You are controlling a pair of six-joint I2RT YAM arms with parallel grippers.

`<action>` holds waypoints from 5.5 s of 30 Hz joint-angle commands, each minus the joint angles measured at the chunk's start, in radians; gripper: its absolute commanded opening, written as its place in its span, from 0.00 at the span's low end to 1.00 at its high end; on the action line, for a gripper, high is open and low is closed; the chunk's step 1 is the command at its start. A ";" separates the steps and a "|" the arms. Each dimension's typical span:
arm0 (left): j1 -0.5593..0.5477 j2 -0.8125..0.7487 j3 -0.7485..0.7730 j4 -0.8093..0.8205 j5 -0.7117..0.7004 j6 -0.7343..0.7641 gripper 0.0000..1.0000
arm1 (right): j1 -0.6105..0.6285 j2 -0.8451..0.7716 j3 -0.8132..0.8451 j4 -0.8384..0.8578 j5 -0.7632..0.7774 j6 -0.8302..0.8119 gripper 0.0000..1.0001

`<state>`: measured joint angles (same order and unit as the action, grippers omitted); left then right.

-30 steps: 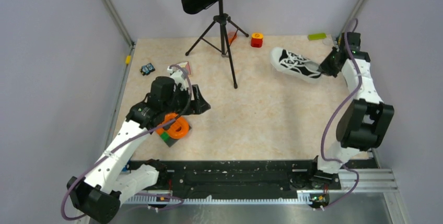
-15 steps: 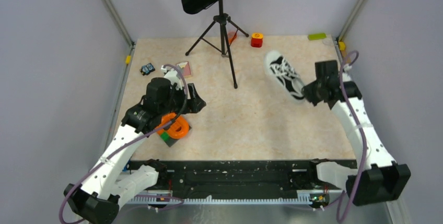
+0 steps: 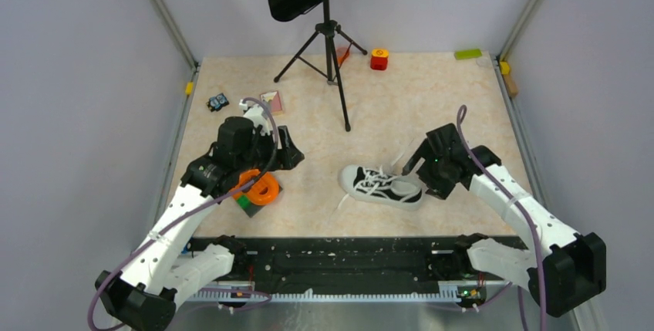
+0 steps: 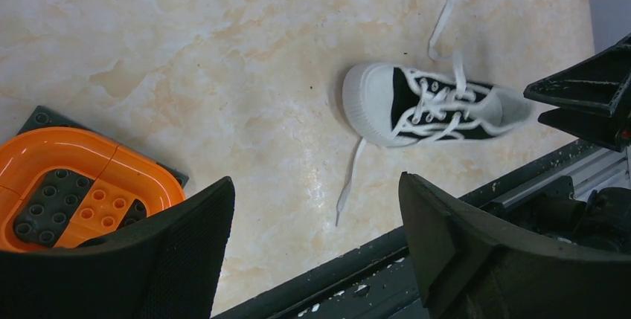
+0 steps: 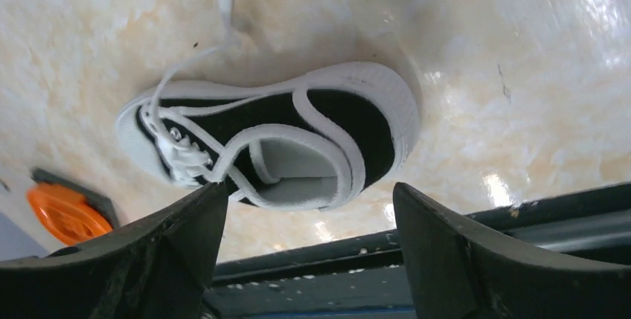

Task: Tie the shoes
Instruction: Place the shoe at the center of the board, then pick up the shoe at the center of the board, then place the shoe at the center of the board, then adjust the shoe at the center of the board.

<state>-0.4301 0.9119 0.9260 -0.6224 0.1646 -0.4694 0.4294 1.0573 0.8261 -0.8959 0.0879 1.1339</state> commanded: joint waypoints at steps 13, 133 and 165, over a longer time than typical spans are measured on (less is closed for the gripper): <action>-0.002 0.050 0.023 0.010 0.060 0.012 0.84 | 0.011 0.204 0.209 0.092 -0.313 -1.169 0.82; -0.148 0.432 0.118 0.100 0.196 -0.209 0.76 | -0.028 0.051 0.076 0.242 0.084 -0.407 0.59; -0.233 1.045 0.535 0.173 0.290 -0.131 0.73 | -0.186 0.345 -0.037 0.440 0.229 -0.475 0.00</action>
<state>-0.6609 1.9072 1.3605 -0.4522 0.4099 -0.6220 0.2874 1.5822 0.8719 -0.4110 0.2672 0.6556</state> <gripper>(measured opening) 0.729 0.009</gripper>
